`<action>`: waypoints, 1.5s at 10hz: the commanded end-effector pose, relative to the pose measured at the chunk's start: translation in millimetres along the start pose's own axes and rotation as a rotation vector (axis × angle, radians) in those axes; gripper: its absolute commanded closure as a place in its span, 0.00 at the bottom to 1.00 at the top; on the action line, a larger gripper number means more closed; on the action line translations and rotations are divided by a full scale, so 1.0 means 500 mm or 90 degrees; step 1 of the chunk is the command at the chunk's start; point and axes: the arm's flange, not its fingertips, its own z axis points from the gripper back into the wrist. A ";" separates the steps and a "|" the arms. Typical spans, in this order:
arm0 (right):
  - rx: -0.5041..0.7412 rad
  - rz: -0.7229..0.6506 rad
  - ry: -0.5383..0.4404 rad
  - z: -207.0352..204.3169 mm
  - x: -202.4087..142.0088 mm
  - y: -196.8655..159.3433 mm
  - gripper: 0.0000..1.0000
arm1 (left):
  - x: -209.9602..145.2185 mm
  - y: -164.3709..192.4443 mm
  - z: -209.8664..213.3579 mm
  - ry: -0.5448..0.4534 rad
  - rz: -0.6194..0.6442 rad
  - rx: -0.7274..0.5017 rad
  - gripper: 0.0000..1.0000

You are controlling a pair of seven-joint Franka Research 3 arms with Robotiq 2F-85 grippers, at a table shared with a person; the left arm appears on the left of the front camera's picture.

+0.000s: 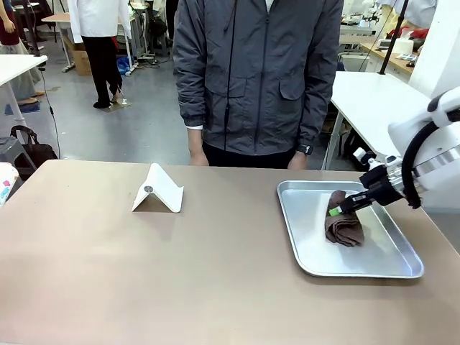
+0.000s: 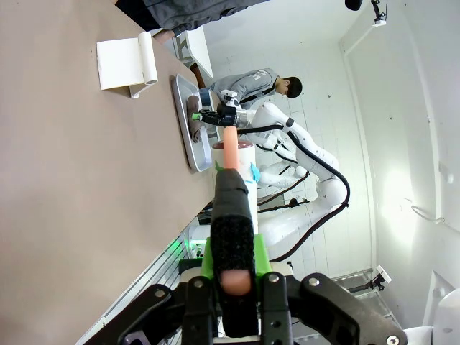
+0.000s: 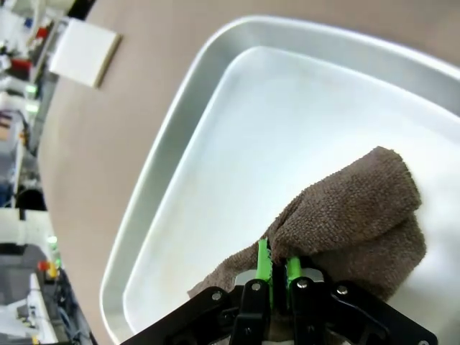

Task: Clean the surface of the table.
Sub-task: Clean the area not pointed to by the person.

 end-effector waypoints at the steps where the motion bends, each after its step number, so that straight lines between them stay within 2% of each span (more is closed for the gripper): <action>1: -0.030 -0.032 -0.042 0.020 -0.021 -0.023 0.92 | -0.003 -0.008 0.000 -0.005 -0.003 -0.003 0.78; 4: -0.002 -0.061 -0.084 0.065 -0.039 -0.048 0.92 | -0.003 -0.008 0.000 -0.005 -0.003 -0.003 0.78; 5: 0.049 -0.063 -0.094 0.078 -0.044 -0.045 0.92 | -0.003 -0.008 0.000 -0.005 -0.003 -0.003 0.78; 8: 0.252 -0.100 -0.198 0.116 -0.054 -0.021 0.92 | -0.003 -0.008 0.000 -0.005 -0.003 -0.003 0.78; 10: 0.434 -0.211 -0.192 0.151 -0.055 -0.003 0.92 | -0.003 -0.008 0.000 -0.005 -0.003 -0.003 0.78; 12: 0.565 -0.252 -0.156 0.193 -0.071 0.029 0.92 | -0.003 -0.008 0.000 -0.005 -0.003 -0.003 0.78; 14: 0.610 -0.264 -0.122 0.232 -0.101 0.067 0.92 | -0.003 -0.008 0.000 -0.005 -0.003 -0.003 0.78; 15: 0.585 -0.270 -0.140 0.240 -0.112 0.073 0.92 | -0.003 -0.008 0.000 -0.005 -0.003 -0.003 0.78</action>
